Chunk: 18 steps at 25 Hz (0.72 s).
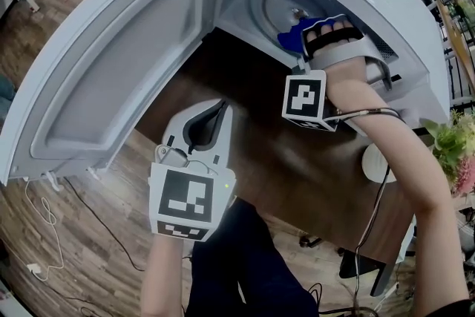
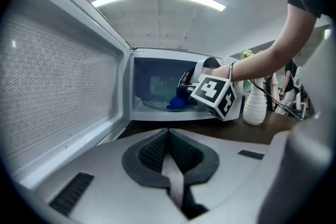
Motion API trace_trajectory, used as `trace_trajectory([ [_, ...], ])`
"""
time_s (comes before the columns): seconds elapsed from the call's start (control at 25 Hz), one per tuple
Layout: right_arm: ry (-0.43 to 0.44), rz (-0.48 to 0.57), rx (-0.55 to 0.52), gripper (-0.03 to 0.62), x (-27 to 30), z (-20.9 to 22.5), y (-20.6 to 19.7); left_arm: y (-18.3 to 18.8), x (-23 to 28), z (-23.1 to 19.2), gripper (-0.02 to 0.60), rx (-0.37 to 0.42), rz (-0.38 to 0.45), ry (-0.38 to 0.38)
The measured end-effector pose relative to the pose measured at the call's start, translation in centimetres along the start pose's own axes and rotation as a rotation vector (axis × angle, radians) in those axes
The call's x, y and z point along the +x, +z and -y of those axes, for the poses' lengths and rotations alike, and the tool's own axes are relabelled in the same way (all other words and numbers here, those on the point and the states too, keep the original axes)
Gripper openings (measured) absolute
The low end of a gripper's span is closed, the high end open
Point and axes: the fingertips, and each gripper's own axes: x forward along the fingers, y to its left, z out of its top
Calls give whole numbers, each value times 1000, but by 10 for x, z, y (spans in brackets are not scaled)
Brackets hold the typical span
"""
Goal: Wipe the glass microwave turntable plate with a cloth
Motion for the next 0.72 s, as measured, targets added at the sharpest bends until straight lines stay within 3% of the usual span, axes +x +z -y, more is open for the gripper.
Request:
trace_trajectory([
  [0.16, -105, 91, 161, 51, -16, 24, 12, 1, -4, 1, 8, 6, 2, 3],
  [0.28, -138, 189, 332, 51, -32, 37, 20, 2, -9, 0, 8, 2, 3, 7],
  [0.72, -45, 559, 1122, 51, -106, 62, 11, 45, -42, 2, 8, -15, 28, 17],
])
